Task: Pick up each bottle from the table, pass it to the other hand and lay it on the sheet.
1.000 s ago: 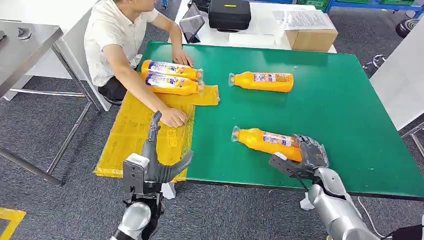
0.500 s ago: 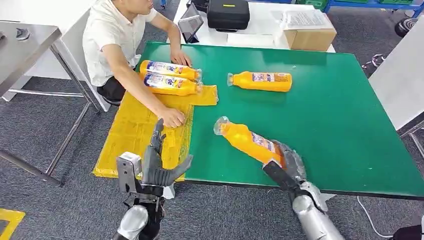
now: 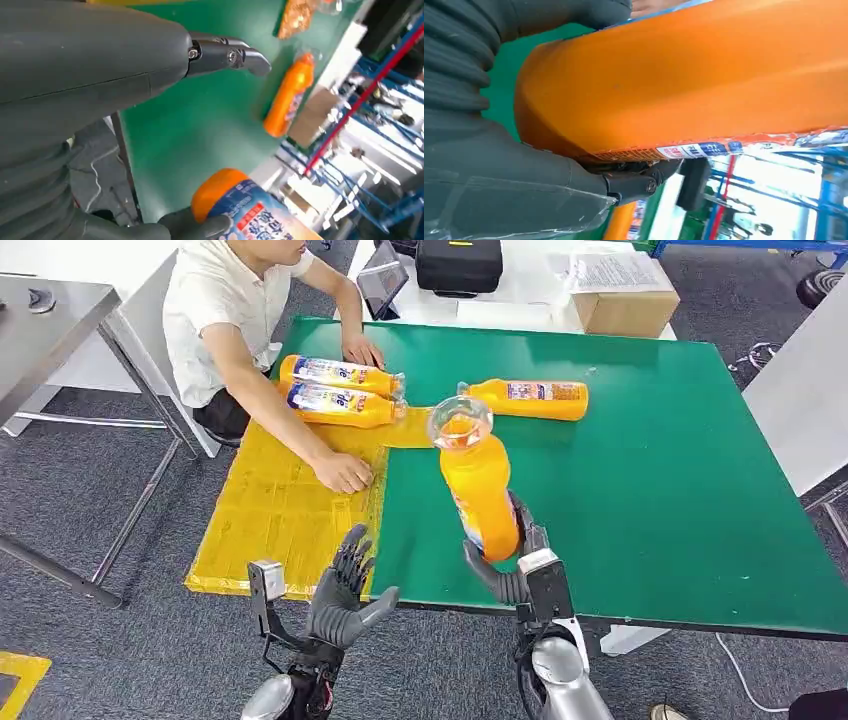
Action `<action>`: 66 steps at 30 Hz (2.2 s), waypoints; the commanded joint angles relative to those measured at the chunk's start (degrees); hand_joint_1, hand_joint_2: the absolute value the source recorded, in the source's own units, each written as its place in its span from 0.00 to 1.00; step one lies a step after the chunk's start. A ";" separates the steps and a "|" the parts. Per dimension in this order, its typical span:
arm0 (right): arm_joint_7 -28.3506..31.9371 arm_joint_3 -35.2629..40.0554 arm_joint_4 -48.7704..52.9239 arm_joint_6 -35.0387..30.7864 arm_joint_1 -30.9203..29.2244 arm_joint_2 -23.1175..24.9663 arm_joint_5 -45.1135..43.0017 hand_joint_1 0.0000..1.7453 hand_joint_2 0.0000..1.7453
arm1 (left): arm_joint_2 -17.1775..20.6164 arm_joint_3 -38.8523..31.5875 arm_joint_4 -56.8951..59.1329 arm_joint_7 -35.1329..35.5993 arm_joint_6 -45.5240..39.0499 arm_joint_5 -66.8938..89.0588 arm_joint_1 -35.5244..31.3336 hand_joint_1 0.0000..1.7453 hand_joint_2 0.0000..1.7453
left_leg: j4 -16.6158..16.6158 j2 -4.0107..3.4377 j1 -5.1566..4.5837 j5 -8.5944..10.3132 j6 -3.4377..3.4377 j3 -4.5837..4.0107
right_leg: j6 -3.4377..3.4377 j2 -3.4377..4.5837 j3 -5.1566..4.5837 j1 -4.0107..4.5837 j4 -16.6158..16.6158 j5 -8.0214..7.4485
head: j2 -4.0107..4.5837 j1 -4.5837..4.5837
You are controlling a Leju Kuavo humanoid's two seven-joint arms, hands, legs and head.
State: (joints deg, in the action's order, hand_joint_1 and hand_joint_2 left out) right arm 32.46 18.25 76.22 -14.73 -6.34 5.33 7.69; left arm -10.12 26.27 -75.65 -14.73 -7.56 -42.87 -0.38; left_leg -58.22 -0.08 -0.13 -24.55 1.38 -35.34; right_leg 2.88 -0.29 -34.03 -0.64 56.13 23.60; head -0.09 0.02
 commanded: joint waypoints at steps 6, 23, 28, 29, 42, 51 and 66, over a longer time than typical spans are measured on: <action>-0.42 10.82 -4.26 2.80 -3.44 -0.49 3.63 1.00 1.00 | 1.18 2.12 -1.50 -0.43 2.55 -0.08 -2.74 0.00 1.00 | 0.03 -0.06 0.05 -0.04 -0.07 0.12 | -0.07 0.08 0.06 0.04 -0.01 0.02 | 0.00 0.02; -2.34 17.93 -14.76 5.18 -4.48 -0.25 9.11 1.00 1.00 | -0.50 1.95 -8.34 -6.66 -2.40 9.74 -3.33 0.00 1.00 | 0.07 0.01 0.07 -0.11 -0.12 0.31 | -0.14 0.01 0.27 0.06 -0.04 0.10 | 0.00 0.04; -3.36 19.63 -15.86 4.29 -5.08 -0.62 12.03 1.00 1.00 | -0.72 0.95 -9.30 -7.06 -1.83 8.98 -3.66 0.00 1.00 | 0.01 0.02 0.07 -0.08 -0.09 0.15 | -0.09 -0.02 0.13 0.06 -0.01 0.06 | 0.00 0.00; -3.36 19.63 -15.86 4.29 -5.08 -0.62 12.03 1.00 1.00 | -0.72 0.95 -9.30 -7.06 -1.83 8.98 -3.66 0.00 1.00 | 0.04 0.04 0.04 -0.03 -0.06 0.07 | -0.06 -0.05 0.05 0.03 -0.03 0.03 | 0.00 0.00; -1.79 20.81 -18.18 1.04 -7.36 -0.23 15.92 1.00 1.00 | -0.02 2.22 -4.62 -3.55 4.09 5.48 -6.10 1.00 1.00 | 0.06 0.03 0.04 -0.04 -0.08 0.12 | -0.08 -0.04 0.09 0.03 -0.04 0.04 | 0.00 0.02; -0.75 20.90 -17.94 0.44 -7.40 0.87 15.03 0.04 1.00 | 0.07 1.93 -1.50 -2.51 6.31 4.23 -7.30 1.00 1.00 | 0.11 0.03 0.04 -0.07 -0.11 0.31 | -0.12 -0.03 0.26 0.03 -0.06 0.09 | 0.00 0.00; 7.54 -3.23 9.88 -25.27 11.18 6.39 39.85 0.00 1.00 | 2.06 -7.09 -12.81 -10.08 -10.85 19.66 -4.49 1.00 1.00 | -0.01 0.17 0.06 -0.13 -0.13 0.11 | -0.14 -0.16 0.09 0.05 0.09 0.20 | 0.00 0.02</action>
State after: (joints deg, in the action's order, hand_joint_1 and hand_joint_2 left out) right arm 39.26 33.65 65.68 -38.61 -5.83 7.28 38.88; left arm -9.94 24.02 -83.25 -28.46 -24.71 -15.86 -5.37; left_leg -58.22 -0.04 -0.09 -24.56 1.36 -35.43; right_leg 2.86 -0.36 -34.15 -0.62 56.15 23.62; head -0.09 0.04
